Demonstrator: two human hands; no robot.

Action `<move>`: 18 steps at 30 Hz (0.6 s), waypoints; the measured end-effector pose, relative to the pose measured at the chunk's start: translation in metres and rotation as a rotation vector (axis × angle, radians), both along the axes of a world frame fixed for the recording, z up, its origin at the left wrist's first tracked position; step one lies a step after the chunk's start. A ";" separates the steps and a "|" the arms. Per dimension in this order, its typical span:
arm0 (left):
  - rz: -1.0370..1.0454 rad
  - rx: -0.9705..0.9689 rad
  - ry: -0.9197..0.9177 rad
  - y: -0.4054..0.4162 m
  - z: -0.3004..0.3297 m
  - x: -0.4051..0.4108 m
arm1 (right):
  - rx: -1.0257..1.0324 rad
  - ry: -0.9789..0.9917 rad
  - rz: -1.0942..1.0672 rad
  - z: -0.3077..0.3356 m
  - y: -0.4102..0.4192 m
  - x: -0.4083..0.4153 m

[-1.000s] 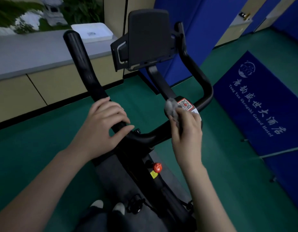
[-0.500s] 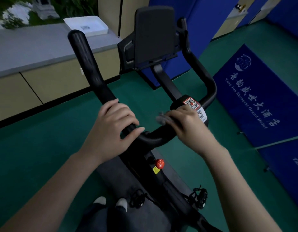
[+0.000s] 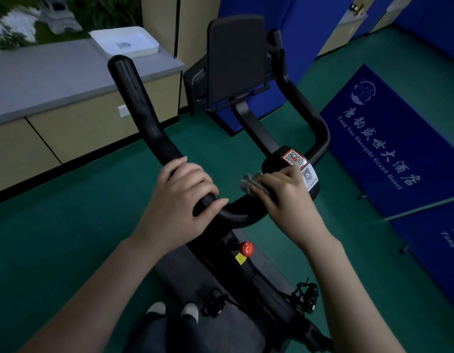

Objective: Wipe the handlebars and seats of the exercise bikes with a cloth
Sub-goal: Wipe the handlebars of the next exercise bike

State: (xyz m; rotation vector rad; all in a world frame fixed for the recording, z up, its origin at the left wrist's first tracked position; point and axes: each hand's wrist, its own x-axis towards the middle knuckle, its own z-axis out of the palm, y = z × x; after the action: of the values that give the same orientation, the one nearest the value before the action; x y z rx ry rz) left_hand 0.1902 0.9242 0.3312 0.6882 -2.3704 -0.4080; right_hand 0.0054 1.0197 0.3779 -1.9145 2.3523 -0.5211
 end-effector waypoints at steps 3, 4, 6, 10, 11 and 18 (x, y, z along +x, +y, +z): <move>-0.006 0.002 -0.009 0.000 0.000 0.000 | -0.008 0.011 0.031 -0.002 0.003 0.019; -0.011 0.004 -0.015 0.000 0.001 0.001 | -0.005 0.017 0.047 -0.002 0.003 0.025; -0.025 0.011 -0.015 -0.001 0.001 0.001 | 0.012 0.026 0.071 -0.002 0.002 0.035; -0.058 0.048 0.035 -0.002 0.005 0.005 | 0.068 -0.031 0.057 0.001 -0.002 0.047; -0.066 0.056 0.054 -0.003 0.006 0.006 | 0.069 -0.055 0.050 0.003 -0.001 0.049; -0.039 0.009 0.128 -0.006 0.012 0.029 | -0.042 -0.333 -0.085 0.014 0.010 0.045</move>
State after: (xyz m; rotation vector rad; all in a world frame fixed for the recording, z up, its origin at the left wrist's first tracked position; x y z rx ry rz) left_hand 0.2197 0.9182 0.3430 0.6024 -2.2653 -0.4662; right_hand 0.0507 1.0302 0.3918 -1.5984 2.2272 -0.8301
